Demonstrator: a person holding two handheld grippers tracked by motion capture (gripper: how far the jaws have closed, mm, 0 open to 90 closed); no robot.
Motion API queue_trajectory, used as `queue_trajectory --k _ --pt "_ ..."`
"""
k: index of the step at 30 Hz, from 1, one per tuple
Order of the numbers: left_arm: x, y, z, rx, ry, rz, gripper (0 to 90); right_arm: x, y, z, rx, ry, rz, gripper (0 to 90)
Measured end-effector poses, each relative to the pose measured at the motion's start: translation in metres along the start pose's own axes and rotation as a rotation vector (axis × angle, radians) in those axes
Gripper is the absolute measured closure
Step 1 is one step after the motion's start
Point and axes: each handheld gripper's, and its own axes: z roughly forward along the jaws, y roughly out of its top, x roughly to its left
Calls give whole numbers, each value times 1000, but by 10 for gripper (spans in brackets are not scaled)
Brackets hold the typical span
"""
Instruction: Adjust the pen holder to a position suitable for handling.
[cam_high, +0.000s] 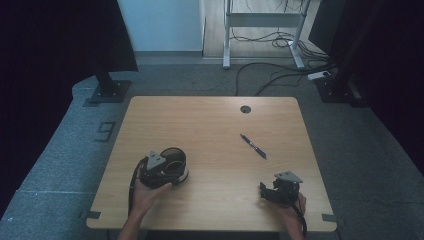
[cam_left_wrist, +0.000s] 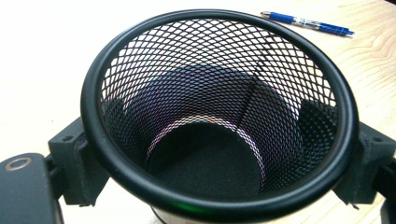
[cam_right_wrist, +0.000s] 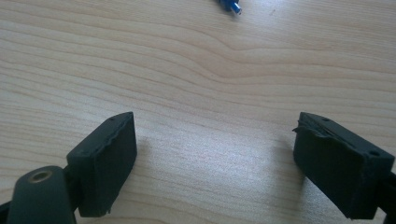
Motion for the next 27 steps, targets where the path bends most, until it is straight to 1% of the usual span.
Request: queue_trajectory --k 5,11,27 --pt "-1 2 2 1 -5 0 102 0 0 0 0 0 0 127" --pt "-4 6 5 -1 -10 11 102 0 0 0 -1 1 0 127" --pt "-14 10 17 22 -30 38 102 0 0 0 -1 0 0 128"
